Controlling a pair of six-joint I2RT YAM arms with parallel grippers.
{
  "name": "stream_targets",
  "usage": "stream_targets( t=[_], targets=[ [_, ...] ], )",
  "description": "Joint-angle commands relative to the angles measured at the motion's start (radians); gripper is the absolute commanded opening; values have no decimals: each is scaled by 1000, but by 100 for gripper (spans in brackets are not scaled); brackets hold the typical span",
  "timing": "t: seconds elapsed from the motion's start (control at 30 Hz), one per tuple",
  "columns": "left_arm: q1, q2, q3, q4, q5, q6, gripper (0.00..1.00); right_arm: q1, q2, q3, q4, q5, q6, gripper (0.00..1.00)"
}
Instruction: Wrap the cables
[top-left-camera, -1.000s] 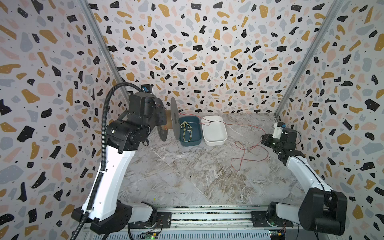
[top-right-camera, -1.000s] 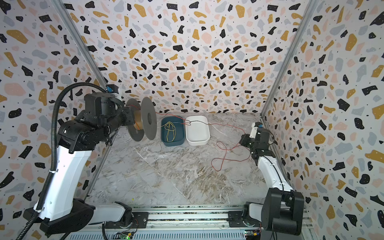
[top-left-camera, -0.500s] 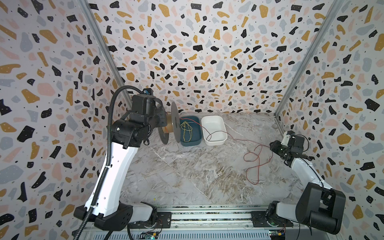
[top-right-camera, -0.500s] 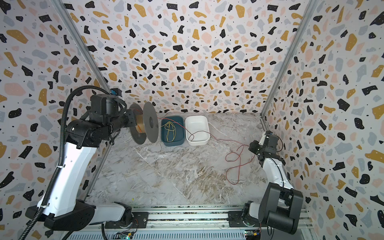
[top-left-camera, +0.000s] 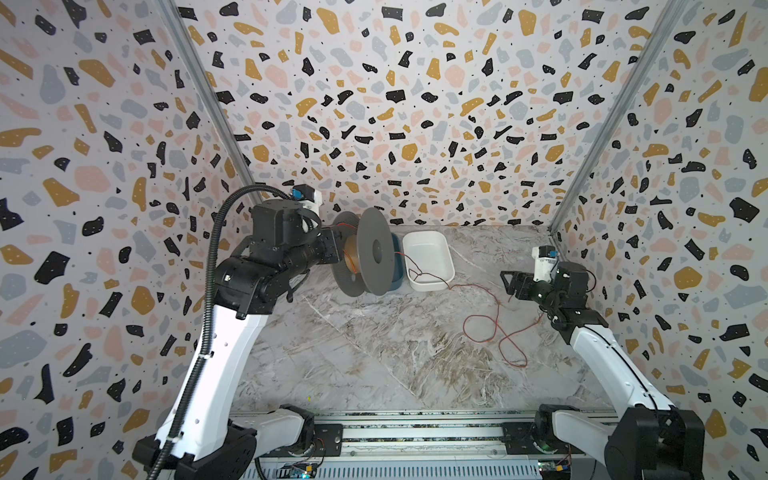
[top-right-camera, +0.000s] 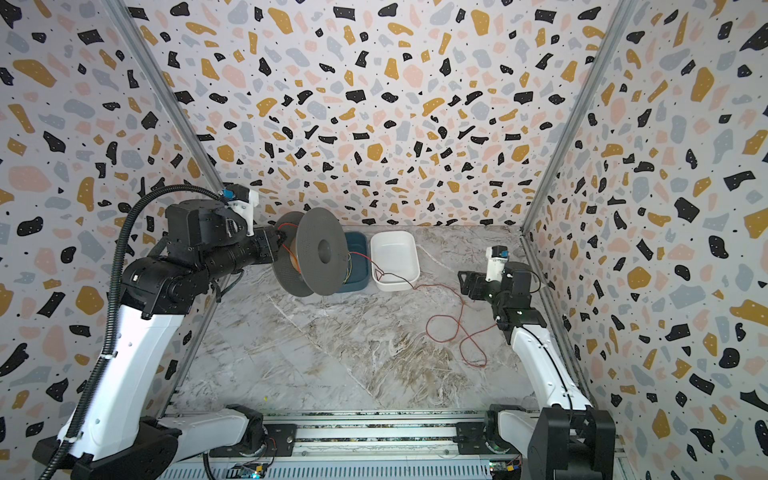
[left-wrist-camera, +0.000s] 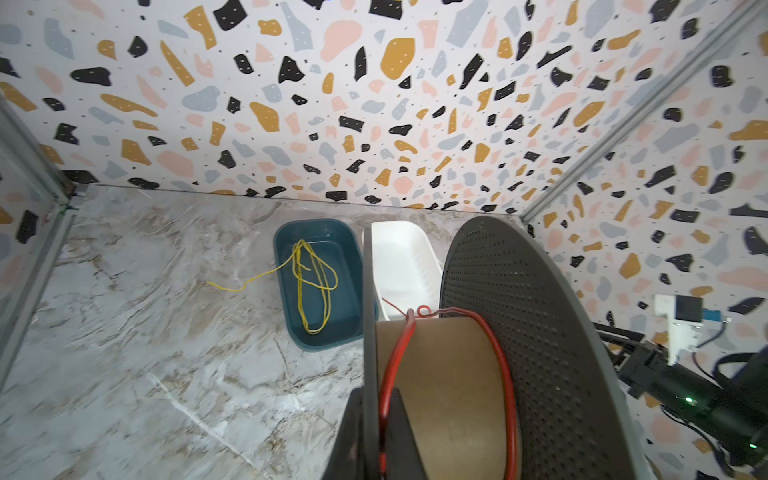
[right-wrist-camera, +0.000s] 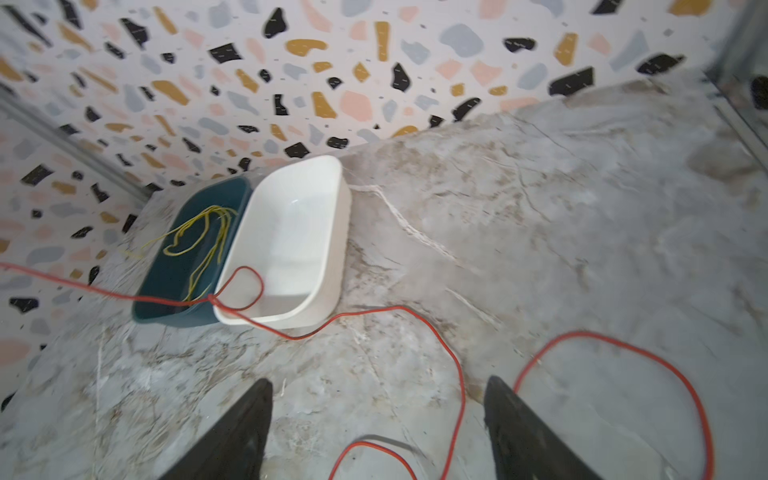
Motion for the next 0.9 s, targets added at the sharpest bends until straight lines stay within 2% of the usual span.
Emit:
stream_targets(
  t=[0.0,0.2,0.47,0.6,0.87],
  targets=[
    [2,-40,-7,146,101,-27,0,100,-28,-12,127,-63,-75,81],
    [1,-81,-52,175,148,-29,0,283,6,-13,278,-73,-174,80],
    [2,-123,-85,196,169,-34,0,438,157,-14,462,-96,-301,80],
    [0,-135,-106,212,179,-47,0,476,240,5,518,-106,-342,79],
    [1,-149,-131,233,187,-59,0,483,386,89,595,-106,-355,77]
  ],
)
